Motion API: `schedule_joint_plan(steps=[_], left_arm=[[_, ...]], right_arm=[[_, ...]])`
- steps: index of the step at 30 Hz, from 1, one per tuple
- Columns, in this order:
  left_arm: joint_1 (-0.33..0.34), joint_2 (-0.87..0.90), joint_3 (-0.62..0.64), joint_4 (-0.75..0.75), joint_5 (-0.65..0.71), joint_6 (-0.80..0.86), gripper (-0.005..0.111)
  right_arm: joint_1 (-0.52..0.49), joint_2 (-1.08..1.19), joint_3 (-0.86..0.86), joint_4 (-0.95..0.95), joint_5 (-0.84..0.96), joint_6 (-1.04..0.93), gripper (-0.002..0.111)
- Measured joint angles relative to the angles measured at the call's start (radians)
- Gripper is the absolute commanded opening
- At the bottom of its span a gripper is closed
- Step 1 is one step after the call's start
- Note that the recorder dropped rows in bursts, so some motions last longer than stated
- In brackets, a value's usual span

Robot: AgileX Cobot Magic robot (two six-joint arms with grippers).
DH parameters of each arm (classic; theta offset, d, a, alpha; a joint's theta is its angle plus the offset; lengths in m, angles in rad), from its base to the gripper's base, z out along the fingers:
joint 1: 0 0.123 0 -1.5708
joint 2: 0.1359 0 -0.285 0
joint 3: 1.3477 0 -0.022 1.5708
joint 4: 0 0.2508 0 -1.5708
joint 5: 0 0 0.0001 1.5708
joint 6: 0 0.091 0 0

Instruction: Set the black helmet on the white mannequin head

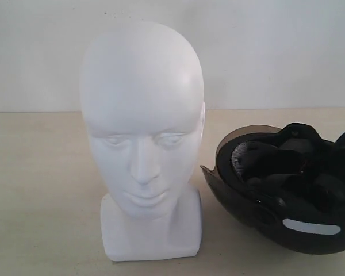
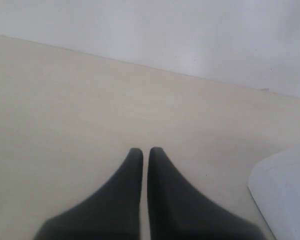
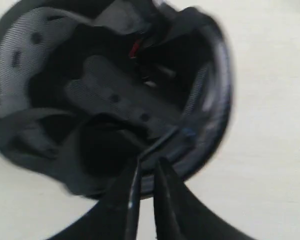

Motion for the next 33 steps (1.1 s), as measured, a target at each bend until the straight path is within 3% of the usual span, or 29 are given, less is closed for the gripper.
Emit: schedule_joint_plan(steps=[4, 5, 12, 21, 29, 33], left_arm=[[0.0, 0.0, 0.0, 0.0, 0.0, 0.0, 0.004], [0.0, 0.0, 0.0, 0.0, 0.0, 0.0, 0.004], [0.0, 0.0, 0.0, 0.0, 0.0, 0.0, 0.004], [0.0, 0.0, 0.0, 0.0, 0.0, 0.0, 0.004], [0.0, 0.0, 0.0, 0.0, 0.0, 0.0, 0.004], [0.0, 0.0, 0.0, 0.0, 0.0, 0.0, 0.004]], right_arm=[[0.0, 0.0, 0.0, 0.385, 0.094, -0.212, 0.005], [0.0, -0.002, 0.0, 0.407, 0.098, -0.231, -0.001], [0.0, -0.002, 0.095, 0.406, 0.097, -0.256, 0.0], [0.0, -0.002, 0.173, 0.175, -0.042, -0.165, 0.0], [0.0, -0.002, 0.173, -0.332, -0.169, 0.223, 0.0], [0.0, -0.002, 0.172, -0.3, -0.183, 0.242, 0.0]])
